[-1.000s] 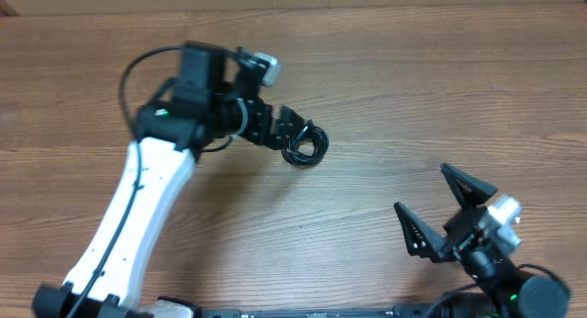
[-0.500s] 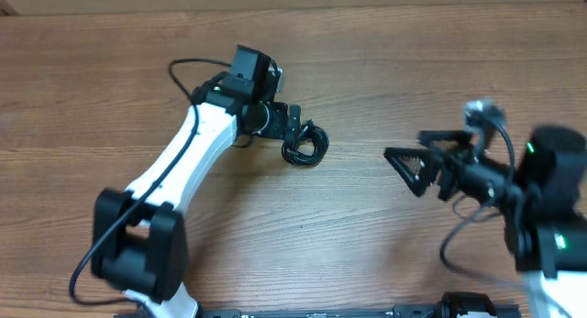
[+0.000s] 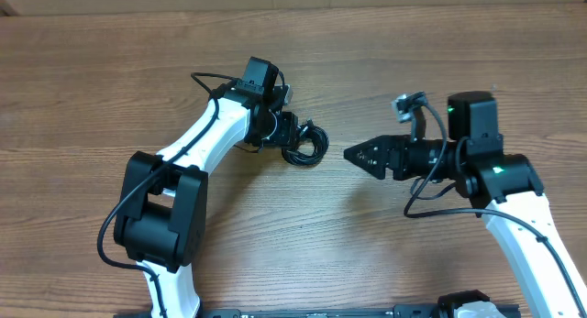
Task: Untangle cables
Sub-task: 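Move both grippers toward the black cable bundle from either side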
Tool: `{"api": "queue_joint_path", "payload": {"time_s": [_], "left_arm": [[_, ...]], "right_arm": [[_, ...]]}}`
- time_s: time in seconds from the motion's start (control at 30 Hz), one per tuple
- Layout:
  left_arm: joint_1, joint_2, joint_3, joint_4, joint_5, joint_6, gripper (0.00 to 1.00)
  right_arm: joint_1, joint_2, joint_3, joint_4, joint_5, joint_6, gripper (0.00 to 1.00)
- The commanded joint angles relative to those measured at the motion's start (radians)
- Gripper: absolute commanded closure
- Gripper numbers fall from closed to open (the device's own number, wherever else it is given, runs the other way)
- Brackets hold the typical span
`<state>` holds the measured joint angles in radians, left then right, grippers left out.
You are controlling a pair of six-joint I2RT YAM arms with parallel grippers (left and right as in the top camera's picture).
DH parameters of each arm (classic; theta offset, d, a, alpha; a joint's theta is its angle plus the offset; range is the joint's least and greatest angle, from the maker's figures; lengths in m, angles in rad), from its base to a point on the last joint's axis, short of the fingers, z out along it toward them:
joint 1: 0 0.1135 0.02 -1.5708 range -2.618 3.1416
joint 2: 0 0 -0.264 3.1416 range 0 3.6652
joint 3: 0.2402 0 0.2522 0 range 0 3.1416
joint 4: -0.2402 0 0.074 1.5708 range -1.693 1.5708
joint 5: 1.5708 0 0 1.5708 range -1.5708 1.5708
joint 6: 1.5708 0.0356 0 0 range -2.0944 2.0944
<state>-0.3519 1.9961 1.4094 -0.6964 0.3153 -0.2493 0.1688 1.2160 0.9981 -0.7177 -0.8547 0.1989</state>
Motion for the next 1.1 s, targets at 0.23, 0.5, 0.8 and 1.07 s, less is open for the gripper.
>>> {"api": "queue_joint_path", "payload": {"time_s": [0.23,0.5,0.8,1.07], "left_arm": [[-0.002,0.013,0.017,0.013,0.018,-0.01,0.74],[-0.018,0.013,0.016,-0.015,0.027,-0.021,0.65],[-0.03,0.06,0.016,-0.024,0.015,-0.02,0.87],[-0.022,0.034,0.1,-0.105,0.019,-0.02,0.96]], "right_arm": [[0.05,-0.002,0.011,0.013,0.08,0.015,0.29],[0.05,-0.002,0.011,0.013,0.08,0.015,0.28],[0.05,-0.002,0.011,0.01,0.08,0.015,0.28],[0.05,-0.002,0.011,0.01,0.096,0.019,0.28]]}}
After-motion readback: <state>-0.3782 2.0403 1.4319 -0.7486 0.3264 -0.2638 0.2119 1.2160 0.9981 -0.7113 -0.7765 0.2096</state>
